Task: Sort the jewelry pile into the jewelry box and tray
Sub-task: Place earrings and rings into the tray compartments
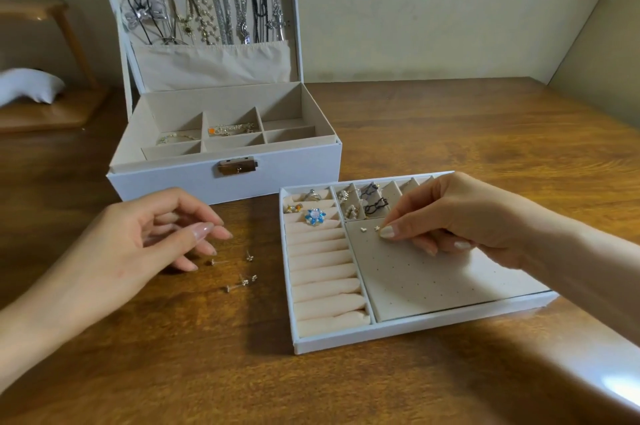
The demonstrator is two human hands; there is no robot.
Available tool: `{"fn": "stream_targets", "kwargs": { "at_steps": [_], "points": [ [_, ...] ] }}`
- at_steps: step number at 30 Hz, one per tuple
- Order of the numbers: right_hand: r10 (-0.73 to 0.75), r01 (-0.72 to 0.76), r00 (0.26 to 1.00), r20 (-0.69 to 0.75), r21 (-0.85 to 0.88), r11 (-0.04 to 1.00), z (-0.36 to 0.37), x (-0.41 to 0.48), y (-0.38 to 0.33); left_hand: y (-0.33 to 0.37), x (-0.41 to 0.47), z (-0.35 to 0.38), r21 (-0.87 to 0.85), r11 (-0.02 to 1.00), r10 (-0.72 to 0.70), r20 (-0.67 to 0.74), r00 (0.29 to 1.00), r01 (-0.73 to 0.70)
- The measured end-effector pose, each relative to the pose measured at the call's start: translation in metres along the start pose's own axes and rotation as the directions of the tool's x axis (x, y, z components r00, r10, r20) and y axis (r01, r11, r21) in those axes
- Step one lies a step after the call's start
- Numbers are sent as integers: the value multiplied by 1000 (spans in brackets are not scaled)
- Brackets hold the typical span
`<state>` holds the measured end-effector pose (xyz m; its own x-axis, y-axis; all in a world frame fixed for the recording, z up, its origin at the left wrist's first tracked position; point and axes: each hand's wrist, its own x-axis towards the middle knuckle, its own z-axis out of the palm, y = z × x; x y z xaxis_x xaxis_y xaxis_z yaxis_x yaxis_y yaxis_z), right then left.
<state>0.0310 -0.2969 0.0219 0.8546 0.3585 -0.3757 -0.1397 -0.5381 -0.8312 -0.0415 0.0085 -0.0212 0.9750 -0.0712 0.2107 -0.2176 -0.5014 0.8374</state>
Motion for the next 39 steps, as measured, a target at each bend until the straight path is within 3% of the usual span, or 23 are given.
{"fn": "stream_targets", "kwargs": {
  "at_steps": [6,13,22,25,28,32,39],
  "points": [
    [8,-10,1000,-15,-113,994,3,3,-6,8,1,3,161,983,-92,35,995,85],
    [38,-29,998,46,-188,982,1,6,-13,10,8,16,431,902,-26,140,990,-37],
    [-180,214,965,-192,173,961,-15,-6,1,8,17,23,509,851,45,180,983,-132],
    [-270,311,935,-231,166,936,-15,-13,3,20,16,21,356,929,62,123,990,-103],
    [-400,417,901,-167,84,905,-6,-21,-2,50,16,25,-11,997,83,131,988,-82],
    [-573,573,819,-16,0,820,20,-30,-9,77,16,44,-370,929,82,245,966,15],
    [-683,689,724,-95,105,717,44,-34,-9,78,19,57,-651,750,52,231,972,115]
  ]
}}
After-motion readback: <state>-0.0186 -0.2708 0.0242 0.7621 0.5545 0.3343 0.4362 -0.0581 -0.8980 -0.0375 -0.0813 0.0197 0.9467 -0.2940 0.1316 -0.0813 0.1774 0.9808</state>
